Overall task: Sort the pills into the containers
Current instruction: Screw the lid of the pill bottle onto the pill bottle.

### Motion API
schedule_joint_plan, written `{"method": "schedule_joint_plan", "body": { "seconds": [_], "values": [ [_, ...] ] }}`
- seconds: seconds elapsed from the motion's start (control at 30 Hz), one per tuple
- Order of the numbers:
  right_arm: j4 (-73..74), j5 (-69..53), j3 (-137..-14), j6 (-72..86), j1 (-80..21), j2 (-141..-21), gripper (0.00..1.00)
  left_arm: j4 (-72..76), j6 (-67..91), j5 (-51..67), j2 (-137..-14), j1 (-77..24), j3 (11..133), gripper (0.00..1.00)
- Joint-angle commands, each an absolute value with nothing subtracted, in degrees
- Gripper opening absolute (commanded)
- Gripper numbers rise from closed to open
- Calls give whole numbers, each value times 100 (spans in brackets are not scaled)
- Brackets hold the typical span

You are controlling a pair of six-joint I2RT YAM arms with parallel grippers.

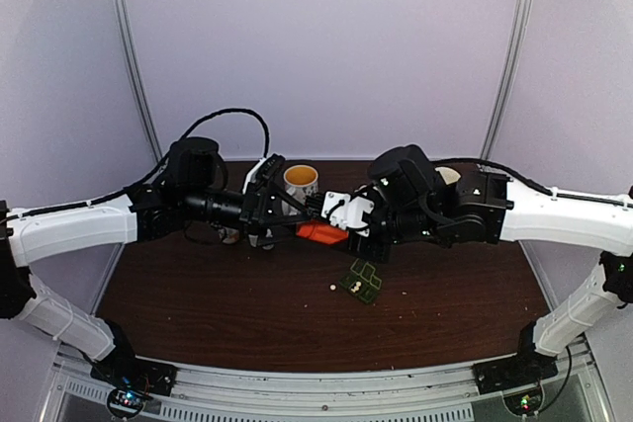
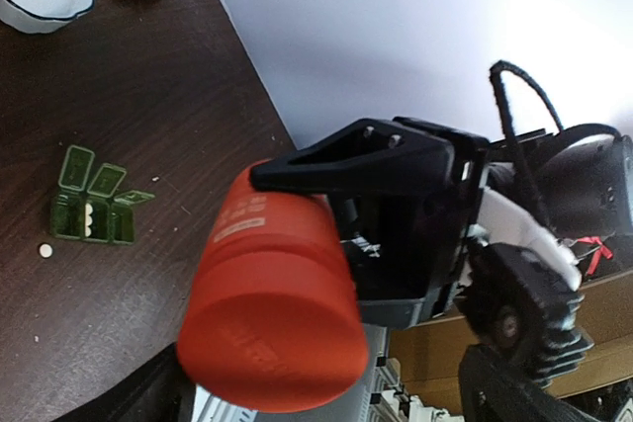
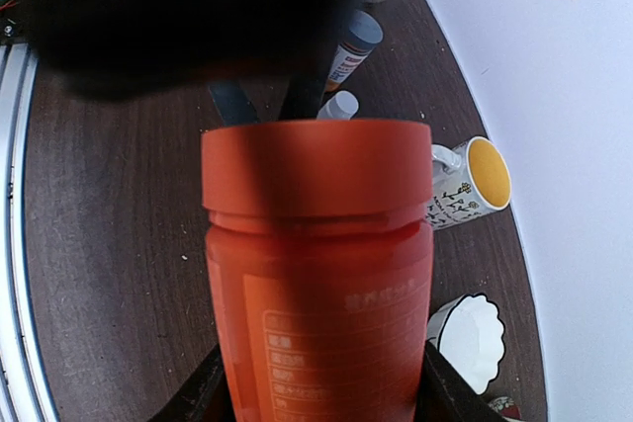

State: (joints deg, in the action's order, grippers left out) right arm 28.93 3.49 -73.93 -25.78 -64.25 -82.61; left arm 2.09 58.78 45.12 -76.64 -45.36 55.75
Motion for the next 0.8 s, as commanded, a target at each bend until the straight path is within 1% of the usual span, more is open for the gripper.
{"method": "schedule_joint_plan", "body": {
  "seconds": [0.0,0.13,0.2,0.3,0.37,0.57,0.6,0.67,0.73,0.77],
  "values": [
    [2863,813,-7603,-2750,-6515,-8315,0,1092,6431,4947,-7731,-4517,5634,92],
    [2817,767,-7583,-2777,-6529,-8271,0,976,6410,4959,-7806,-4516,5650,77],
    [2835,762,-7587,-2790,-6539,-8270,0,912,6407,4942,-7844,-4513,5660,77],
    [2848,763,-7571,-2812,-6556,-8271,0,823,6388,4916,-7881,-4515,5675,81],
    [2851,760,-7560,-2812,-6564,-8271,0,783,6367,4926,-7922,-4518,5713,78],
    [2932,678,-7571,-2817,-6569,-8269,0,427,6117,4910,-8010,-4518,5864,51],
    [2957,655,-7578,-2820,-6566,-8270,0,316,6053,4887,-8020,-4518,5888,48],
    [3034,634,-7625,-2815,-6578,-8296,0,81,5882,4836,-8038,-4518,5965,48],
    [3160,591,-7698,-2794,-6575,-8320,0,-270,5679,4767,-8052,-4518,6057,52],
    [3221,562,-7731,-2770,-6578,-8337,0,-431,5556,4719,-8058,-4518,6109,52]
  ]
}}
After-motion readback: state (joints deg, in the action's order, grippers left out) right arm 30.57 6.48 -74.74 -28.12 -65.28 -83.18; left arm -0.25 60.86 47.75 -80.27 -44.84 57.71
